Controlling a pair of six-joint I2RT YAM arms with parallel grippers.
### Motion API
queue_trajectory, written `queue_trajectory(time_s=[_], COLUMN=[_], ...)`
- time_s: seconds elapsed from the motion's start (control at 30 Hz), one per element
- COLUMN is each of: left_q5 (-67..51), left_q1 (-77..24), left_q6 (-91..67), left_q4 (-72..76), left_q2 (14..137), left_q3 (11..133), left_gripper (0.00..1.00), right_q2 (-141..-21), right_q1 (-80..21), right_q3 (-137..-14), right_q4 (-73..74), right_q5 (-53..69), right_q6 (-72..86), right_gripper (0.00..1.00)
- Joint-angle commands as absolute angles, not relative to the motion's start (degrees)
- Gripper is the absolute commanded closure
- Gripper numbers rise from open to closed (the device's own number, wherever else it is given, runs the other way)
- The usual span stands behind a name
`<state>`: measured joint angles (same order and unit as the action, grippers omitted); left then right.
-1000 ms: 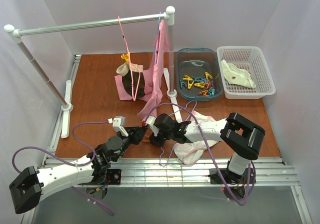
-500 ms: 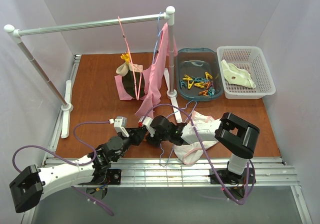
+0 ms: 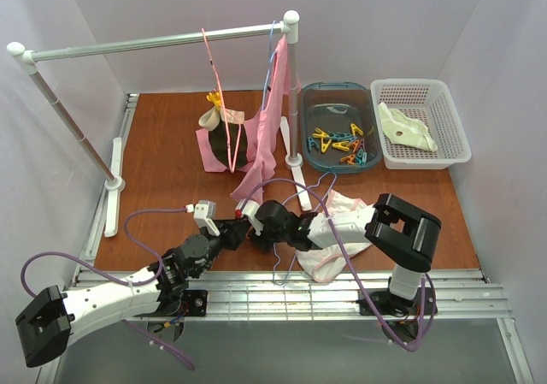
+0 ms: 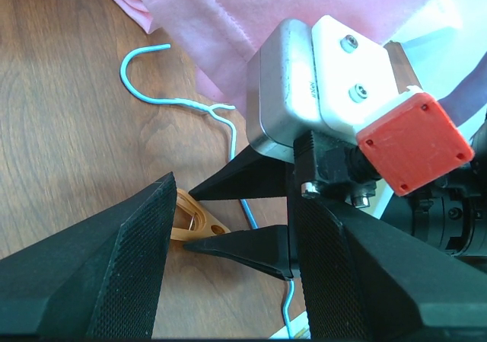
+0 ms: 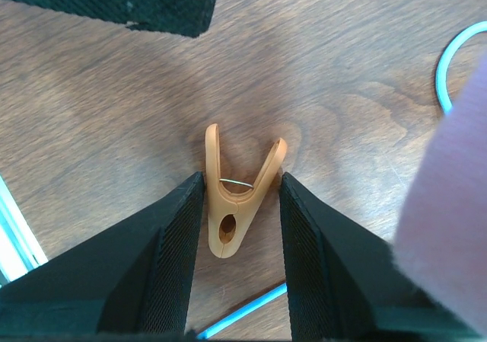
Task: Clip the underwear to the hanger
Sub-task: Pick up the clamp at the center of the board.
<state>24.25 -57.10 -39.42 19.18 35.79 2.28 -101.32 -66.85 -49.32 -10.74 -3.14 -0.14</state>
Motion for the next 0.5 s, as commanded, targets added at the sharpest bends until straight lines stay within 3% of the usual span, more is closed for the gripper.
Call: queue_trajectory(time_s=[0.0,0.37,0.47], left_q5=[24.3,24.3,24.3], left_q1=[-56.9,-56.9,-56.9], left_q6=[-38.9,-38.4,-38.2], left_q4=[22.1,22.0,22.5], left_q2=[35.2,35.0,35.2], left_q3=[-4.0,-3.6,-3.5], left_gripper=[0.46,0.46,0.46], right_q2=[-103.5,-103.4,-103.2], right_q1=[-69.1,-70.3,-70.5], right_q3=[-47.8,-46.6,-45.7], right_q4=[-4.0,-2.0,-2.0], right_q5=[-4.0,-5.7,-5.5], right_q6=[-1.2,1.2,1.7], right_gripper=[0.65,0.65,0.7])
